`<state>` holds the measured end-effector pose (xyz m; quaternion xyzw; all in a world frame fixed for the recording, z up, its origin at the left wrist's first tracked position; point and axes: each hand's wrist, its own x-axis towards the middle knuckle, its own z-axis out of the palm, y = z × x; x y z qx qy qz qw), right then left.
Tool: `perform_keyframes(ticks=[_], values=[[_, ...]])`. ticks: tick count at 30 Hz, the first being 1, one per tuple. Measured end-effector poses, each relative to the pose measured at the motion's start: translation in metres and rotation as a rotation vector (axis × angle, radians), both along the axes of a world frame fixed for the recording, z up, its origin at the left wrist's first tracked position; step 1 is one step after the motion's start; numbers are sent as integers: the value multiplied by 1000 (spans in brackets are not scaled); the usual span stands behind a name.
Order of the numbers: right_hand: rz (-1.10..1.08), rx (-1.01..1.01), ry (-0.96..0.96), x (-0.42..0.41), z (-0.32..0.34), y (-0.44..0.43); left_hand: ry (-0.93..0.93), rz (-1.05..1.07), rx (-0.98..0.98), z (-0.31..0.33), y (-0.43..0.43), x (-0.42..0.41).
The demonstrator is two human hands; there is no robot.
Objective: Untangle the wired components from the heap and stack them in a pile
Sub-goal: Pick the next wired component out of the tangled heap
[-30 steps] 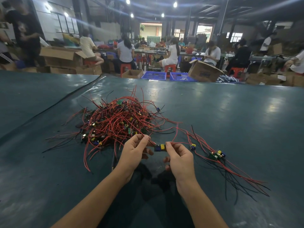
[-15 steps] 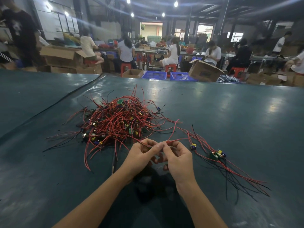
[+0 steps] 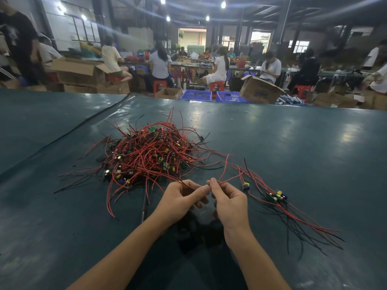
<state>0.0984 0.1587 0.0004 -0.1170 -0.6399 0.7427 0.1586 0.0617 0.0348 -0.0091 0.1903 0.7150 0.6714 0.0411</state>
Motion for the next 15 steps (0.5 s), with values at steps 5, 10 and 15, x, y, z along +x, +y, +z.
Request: perform_keyframes(ticks=[5,10,15], values=[[-87,-120,-22,-4,4,6,-46,-44,64,3,2,0],[-200,-177,7,-7,5,23,-106,-96,118,6,-2,-2],[-274,-239,52,-11,4,36,-122,-126,129,7,-7,-5]])
